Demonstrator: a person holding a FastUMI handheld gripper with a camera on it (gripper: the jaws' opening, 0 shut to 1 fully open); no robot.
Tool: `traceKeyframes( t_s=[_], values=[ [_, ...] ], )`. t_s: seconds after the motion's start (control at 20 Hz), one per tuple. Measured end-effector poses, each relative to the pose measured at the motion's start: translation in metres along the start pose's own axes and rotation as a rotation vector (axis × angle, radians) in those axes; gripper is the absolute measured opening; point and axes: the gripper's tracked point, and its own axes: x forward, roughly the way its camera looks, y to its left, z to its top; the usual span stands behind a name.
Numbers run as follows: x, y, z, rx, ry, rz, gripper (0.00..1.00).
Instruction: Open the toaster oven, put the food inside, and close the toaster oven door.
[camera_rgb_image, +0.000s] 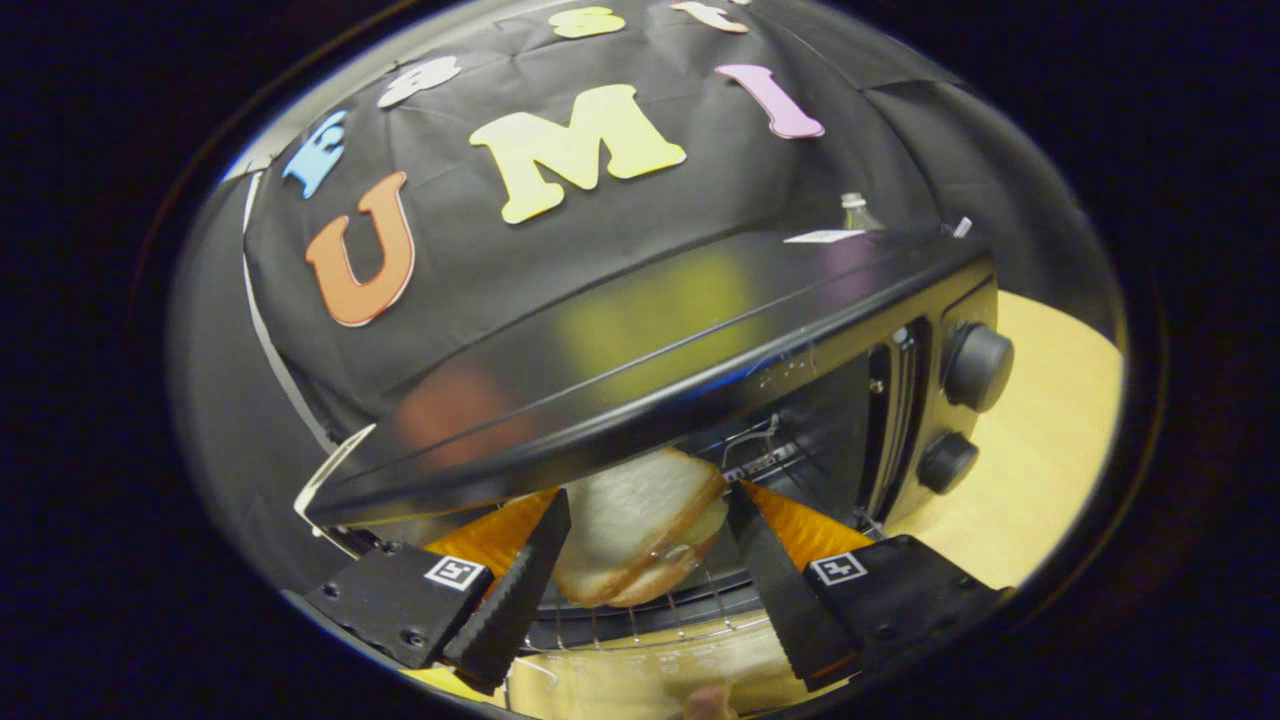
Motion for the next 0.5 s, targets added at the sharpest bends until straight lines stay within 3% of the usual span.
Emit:
traceKeyframes(
  t_s=[0.2,0.5],
  values=[
    [-0.023,-0.015,0.001,-0.124,-0.003,-0.028,1.0],
    [-0.078,-0.026,0.003,-0.167,0.03,-0.03,1.0]
  ],
)
